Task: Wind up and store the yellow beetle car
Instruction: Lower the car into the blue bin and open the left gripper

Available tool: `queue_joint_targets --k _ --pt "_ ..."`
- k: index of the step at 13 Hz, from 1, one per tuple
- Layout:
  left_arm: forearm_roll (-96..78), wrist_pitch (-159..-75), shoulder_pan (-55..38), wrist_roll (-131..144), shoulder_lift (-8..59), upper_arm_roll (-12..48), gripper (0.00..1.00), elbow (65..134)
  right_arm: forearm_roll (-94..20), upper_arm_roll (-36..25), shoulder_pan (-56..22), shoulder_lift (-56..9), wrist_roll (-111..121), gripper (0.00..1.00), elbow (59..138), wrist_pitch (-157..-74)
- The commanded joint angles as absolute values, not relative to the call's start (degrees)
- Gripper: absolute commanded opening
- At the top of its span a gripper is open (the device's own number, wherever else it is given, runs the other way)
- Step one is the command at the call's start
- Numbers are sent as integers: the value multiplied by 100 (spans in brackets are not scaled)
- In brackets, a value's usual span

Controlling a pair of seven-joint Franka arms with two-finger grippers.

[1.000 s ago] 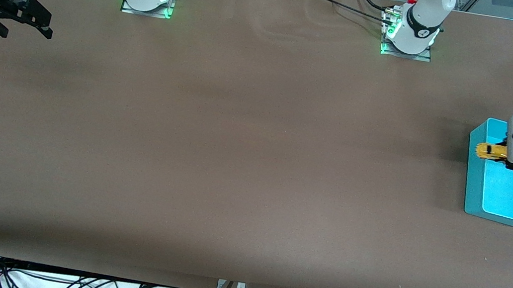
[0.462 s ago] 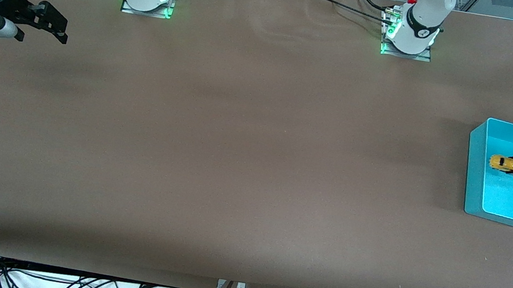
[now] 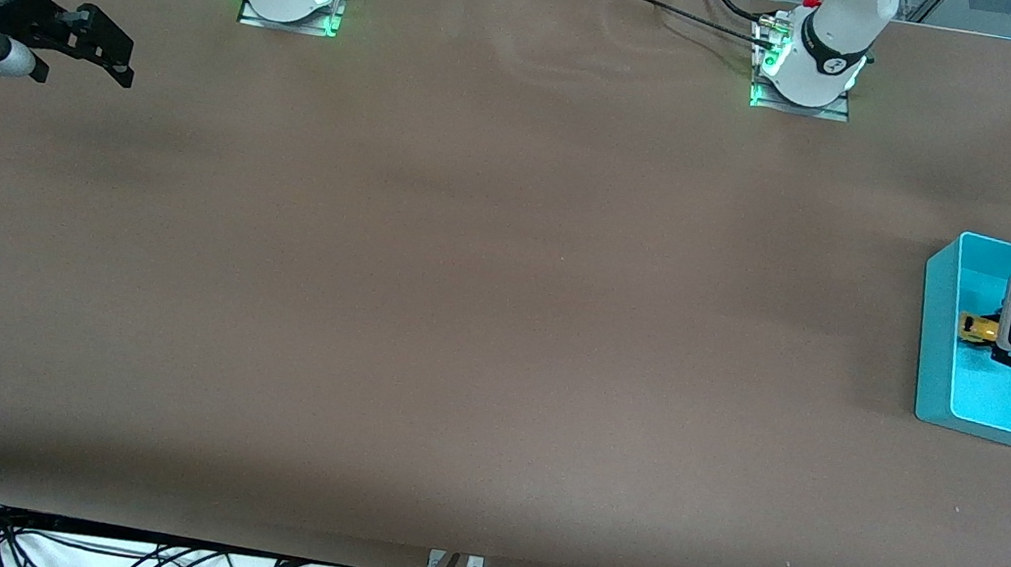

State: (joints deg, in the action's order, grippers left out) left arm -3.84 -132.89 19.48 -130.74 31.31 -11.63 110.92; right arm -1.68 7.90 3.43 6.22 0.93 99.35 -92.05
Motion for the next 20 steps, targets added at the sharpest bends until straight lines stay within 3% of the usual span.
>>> queue_joint_targets --k 1,2,3,5,6,7,14,18,20 --pt "-606 -13263 2013 -13333 3217 -1116 32 10951 -211 773 334 606 44 100 9844 -9158" --pt "-598 -13254 2013 -13333 3217 -1108 56 10942 -211 773 334 598 9 100 9844 -9150" --pt "-598 -13228 2004 -13333 3208 -1099 68 10934 -211 773 334 572 35 100 9852 -9158" --pt "-606 -13158 2004 -13316 3138 -1099 85 10934 -202 756 334 554 79 100 9809 -9149" --pt "-606 -13018 1969 -13307 3103 -1090 89 10855 -193 756 325 545 62 100 9809 -9149" --pt "-606 -12764 1951 -13272 3085 -1090 100 10698 -159 756 299 528 53 100 9809 -9193" --pt "-755 -11411 1644 -11719 2138 -1090 100 10310 -158 756 290 536 70 100 9870 -9202" --pt "-773 -10418 916 -9885 1250 -1064 100 10231 -158 756 290 536 70 100 9870 -9184" --pt "-817 -9794 512 -8776 1169 -967 100 9750 -158 756 290 536 70 100 9870 -9185"
